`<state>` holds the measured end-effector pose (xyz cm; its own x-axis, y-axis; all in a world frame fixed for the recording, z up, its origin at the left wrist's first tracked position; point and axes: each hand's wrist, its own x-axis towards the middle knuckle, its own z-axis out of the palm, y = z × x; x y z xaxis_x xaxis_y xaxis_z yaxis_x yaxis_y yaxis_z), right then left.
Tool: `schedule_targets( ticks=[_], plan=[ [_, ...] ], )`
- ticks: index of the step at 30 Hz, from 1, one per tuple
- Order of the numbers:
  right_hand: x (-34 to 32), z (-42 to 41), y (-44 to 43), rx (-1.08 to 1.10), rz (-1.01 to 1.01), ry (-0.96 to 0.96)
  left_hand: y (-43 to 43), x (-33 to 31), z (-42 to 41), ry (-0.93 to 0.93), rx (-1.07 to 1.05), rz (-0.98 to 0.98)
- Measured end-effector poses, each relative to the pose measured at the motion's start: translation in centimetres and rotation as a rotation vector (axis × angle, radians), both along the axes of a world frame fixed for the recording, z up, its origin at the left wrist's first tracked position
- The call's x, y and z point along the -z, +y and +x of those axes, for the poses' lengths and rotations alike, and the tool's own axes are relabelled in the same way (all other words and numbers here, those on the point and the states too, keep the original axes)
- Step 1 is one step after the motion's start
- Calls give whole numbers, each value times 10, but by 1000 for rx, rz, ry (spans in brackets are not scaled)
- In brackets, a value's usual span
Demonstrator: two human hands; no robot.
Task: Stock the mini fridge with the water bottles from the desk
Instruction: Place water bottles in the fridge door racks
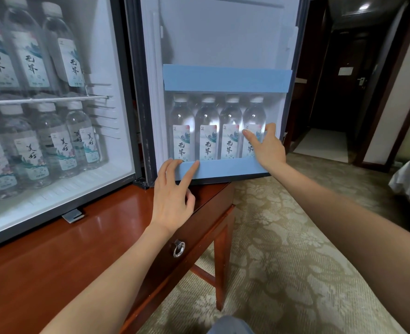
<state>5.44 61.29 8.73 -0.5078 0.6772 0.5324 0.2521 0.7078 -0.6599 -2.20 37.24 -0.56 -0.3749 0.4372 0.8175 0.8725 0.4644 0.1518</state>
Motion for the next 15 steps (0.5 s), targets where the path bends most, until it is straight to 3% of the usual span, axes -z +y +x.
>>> schedule_targets(
  ticks=[15],
  plan=[
    [4, 5, -13, 104, 60, -115, -6, 4, 7, -49, 51, -24]
  ],
)
